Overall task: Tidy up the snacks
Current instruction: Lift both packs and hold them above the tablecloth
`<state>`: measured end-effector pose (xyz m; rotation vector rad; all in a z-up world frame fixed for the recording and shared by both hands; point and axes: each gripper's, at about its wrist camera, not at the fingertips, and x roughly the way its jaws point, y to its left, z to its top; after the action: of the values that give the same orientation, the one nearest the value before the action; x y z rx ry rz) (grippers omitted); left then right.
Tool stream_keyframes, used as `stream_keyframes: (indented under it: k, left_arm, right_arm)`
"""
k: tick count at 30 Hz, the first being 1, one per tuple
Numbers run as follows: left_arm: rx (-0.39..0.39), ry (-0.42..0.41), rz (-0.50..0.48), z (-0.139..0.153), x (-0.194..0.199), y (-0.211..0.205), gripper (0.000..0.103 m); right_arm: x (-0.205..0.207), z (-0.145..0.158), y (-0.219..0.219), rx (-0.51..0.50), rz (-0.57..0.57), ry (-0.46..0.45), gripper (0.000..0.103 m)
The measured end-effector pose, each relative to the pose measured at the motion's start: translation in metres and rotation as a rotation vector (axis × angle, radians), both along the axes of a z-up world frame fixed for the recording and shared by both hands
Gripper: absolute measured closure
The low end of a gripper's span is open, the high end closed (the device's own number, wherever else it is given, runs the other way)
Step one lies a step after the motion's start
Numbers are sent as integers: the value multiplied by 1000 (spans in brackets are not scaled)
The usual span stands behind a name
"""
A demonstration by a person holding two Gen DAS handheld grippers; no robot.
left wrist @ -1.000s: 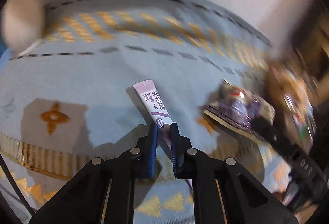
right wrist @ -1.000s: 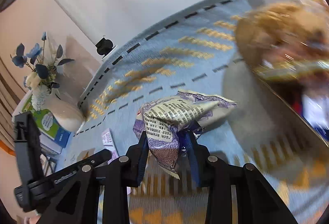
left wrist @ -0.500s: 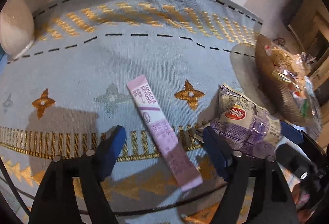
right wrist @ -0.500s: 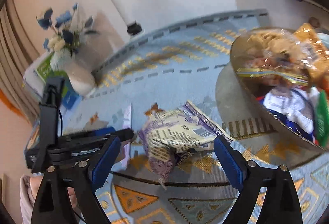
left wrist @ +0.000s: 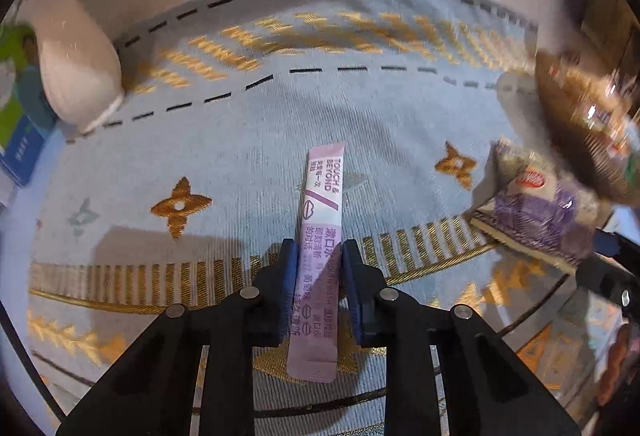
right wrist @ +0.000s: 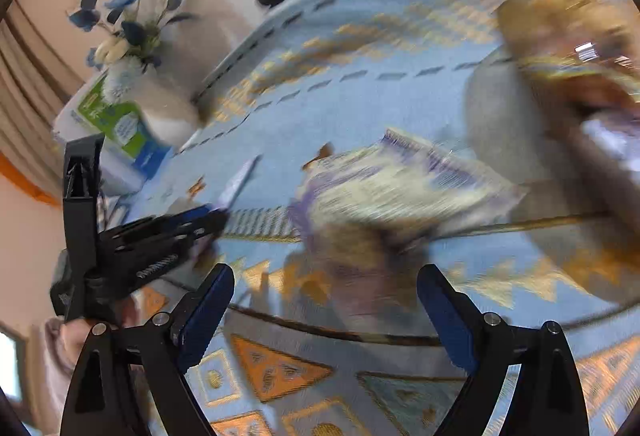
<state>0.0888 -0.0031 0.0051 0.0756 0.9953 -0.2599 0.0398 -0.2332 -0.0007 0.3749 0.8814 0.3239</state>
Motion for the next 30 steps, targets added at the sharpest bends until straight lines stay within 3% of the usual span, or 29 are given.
stream_keyframes:
  k: [4, 9, 15, 17, 20, 21, 23, 25, 30]
  left_arm:
    - [-7, -40, 2, -3, -3, -3, 82]
    - [7, -120, 5, -8, -10, -10, 76]
    - [5, -121, 9, -8, -7, -10, 76]
    - [3, -120, 10, -8, -7, -10, 76]
    - [18, -125, 7, -8, -7, -11, 78]
    - [22, -128, 12, -8, -7, -11, 86]
    - [8, -130, 31, -7, -6, -6, 88]
    - [-6, -136, 53, -5, -8, -3, 90]
    - [-69, -197, 84, 4, -17, 7, 90]
  right_arm:
    - [17, -4, -13, 87, -49, 53, 11]
    - [13, 3, -16, -78, -59, 11, 11]
    - [25, 10, -21, -100, -5, -29, 10]
    - [32, 10, -13, -85, 38, -48, 1]
    - [53, -5, 0, -92, 58, -15, 0]
    - [60, -14, 1, -47, 68, 6, 1]
    - [55, -12, 2, -29, 47, -72, 33]
    - [50, -8, -1, -5, 33, -122, 47]
    - [38, -1, 0, 12, 44, -188, 51]
